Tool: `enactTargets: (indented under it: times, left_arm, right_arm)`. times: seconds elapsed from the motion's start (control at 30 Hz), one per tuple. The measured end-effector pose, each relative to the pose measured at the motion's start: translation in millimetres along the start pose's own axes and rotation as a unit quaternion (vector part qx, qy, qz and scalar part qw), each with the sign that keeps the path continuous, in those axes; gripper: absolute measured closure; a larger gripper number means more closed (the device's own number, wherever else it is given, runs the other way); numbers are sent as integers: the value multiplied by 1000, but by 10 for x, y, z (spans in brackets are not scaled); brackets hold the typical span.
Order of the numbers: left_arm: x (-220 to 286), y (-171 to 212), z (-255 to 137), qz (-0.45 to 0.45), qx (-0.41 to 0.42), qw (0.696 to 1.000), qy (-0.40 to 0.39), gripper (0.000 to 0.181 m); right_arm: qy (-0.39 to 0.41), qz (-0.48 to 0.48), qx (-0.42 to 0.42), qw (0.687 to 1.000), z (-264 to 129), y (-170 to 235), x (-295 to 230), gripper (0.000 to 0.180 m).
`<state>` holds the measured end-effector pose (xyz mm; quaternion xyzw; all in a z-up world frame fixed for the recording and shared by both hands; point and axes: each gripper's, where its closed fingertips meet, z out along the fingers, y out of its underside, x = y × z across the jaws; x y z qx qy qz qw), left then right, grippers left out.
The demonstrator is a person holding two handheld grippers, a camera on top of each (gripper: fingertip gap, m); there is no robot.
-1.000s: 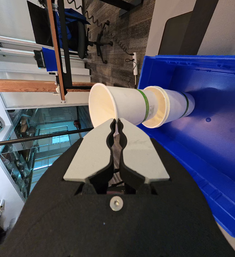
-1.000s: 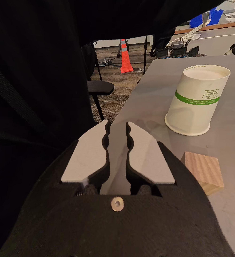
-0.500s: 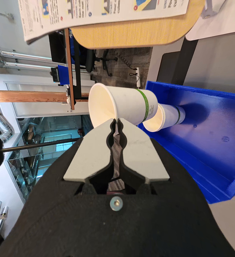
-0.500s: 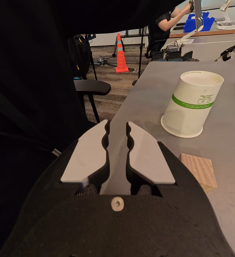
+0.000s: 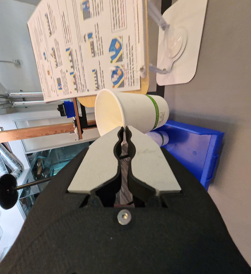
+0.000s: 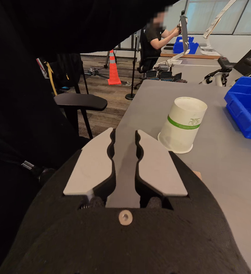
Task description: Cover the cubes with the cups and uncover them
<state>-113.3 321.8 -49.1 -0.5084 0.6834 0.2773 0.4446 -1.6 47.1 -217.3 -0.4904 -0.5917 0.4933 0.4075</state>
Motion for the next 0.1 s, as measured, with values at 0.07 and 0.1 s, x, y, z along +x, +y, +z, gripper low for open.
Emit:
enactTargets:
  times: [0.07,0.1]
  left_arm:
    - [44,-167,-111,11,8,1000,0,178]
    - [68,-249,-163,15,13,1000,0,178]
  right_arm:
    - [13,-2,0,1000,-53,-41,6,154]
    - [21,-2,-1,1000,-79,-58,16,154]
